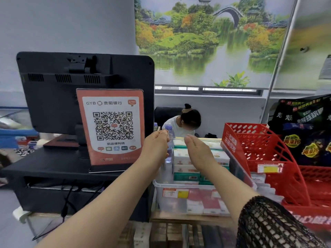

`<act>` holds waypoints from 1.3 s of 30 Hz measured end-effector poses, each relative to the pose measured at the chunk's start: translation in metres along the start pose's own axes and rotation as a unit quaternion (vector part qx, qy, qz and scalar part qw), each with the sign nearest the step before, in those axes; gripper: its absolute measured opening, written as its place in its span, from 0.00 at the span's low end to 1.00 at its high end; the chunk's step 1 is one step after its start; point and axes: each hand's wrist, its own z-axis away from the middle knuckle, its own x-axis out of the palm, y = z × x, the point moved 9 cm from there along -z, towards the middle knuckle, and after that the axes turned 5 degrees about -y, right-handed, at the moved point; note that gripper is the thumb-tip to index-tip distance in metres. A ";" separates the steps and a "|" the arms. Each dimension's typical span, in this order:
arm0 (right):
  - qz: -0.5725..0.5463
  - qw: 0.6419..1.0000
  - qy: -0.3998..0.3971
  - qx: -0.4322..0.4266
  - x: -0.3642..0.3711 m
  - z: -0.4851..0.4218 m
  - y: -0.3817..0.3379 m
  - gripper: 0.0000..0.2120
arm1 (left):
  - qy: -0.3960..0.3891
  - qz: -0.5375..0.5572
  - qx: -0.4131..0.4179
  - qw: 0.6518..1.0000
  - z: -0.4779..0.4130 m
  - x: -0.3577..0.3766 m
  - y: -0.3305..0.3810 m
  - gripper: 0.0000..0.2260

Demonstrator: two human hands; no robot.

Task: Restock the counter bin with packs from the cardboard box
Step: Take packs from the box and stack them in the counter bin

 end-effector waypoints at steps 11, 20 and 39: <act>-0.475 0.874 0.033 0.095 -0.031 0.093 -0.035 0.31 | -0.035 0.018 0.008 0.999 0.046 -0.017 0.010 0.09; -0.482 0.871 -0.005 0.100 -0.004 0.160 -0.039 0.31 | -0.032 0.005 -0.029 0.999 0.107 -0.033 -0.020 0.12; -0.473 0.833 -0.127 0.258 0.153 0.347 0.136 0.29 | 0.081 -0.079 -0.248 0.962 0.251 -0.091 -0.325 0.17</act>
